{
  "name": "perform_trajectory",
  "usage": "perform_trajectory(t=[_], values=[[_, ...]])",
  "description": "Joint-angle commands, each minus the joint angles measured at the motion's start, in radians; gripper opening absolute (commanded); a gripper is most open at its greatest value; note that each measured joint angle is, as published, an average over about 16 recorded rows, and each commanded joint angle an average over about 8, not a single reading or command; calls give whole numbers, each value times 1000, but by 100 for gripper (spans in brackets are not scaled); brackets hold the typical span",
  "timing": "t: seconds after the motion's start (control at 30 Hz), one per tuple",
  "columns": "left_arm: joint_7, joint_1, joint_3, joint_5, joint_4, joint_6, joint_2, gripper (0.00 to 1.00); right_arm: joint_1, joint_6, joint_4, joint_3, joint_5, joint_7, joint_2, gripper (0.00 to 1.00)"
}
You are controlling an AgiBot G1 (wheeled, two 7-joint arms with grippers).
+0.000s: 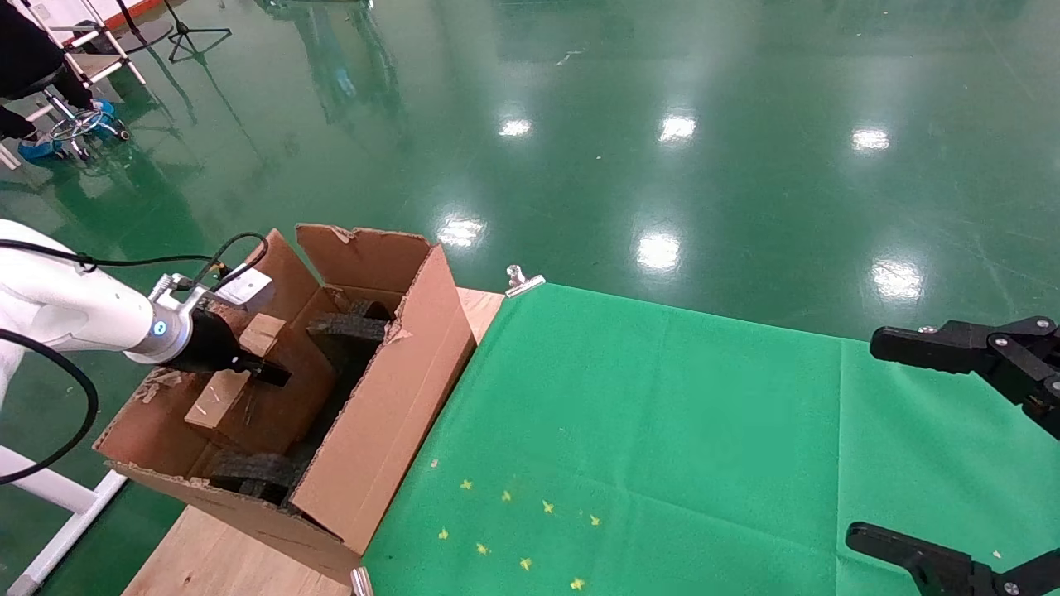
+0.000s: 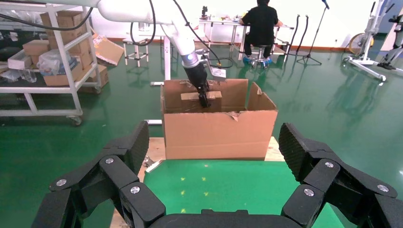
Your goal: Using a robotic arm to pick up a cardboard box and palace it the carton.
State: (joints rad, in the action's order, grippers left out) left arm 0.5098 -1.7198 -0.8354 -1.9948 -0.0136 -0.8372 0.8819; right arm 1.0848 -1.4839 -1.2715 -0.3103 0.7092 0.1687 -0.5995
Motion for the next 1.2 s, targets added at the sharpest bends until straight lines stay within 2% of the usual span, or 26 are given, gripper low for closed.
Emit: perform_trajectory(t=[0.03,0.37,0.8,1.2], values=[[0,-1,0,0,0,-4,-1,100,0,0,0,0,0,0,0,100],[-2,-48,26,38,38,-8,-6,100,0,0,0,0,0,0,0,100],[-50,-145,105,157,198,-190,-113,100,0,0,0,-1,0,0,0,100],[-62,-130,119,192,265,-233,-132,100,0,0,1,-1,-1,-1,0,100]])
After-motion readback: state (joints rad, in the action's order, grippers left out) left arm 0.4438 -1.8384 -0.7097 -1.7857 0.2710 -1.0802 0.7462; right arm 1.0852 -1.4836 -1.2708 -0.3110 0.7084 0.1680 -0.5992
